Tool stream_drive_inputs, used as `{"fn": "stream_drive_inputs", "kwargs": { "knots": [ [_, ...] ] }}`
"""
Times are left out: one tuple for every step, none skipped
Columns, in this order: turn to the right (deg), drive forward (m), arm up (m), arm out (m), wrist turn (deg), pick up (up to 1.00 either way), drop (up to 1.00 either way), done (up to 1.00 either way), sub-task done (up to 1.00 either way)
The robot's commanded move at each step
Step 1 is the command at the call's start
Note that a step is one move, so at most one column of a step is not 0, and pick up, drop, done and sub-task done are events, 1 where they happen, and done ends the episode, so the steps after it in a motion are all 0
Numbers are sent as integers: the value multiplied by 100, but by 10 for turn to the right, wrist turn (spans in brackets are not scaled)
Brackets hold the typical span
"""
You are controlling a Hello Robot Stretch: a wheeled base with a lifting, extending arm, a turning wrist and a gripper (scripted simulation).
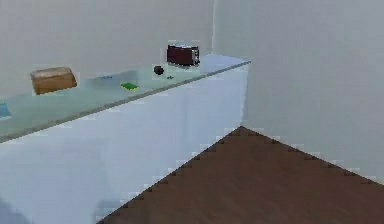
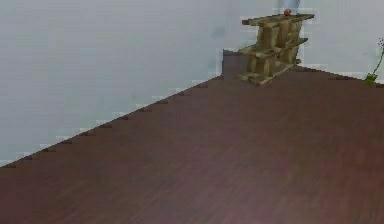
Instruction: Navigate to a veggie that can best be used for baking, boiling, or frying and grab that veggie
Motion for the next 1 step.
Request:
{"fn": "stream_drive_inputs", "kwargs": {
  "knots": [
    [-90,0,0,0,0,0,0,0,0]
  ]
}}
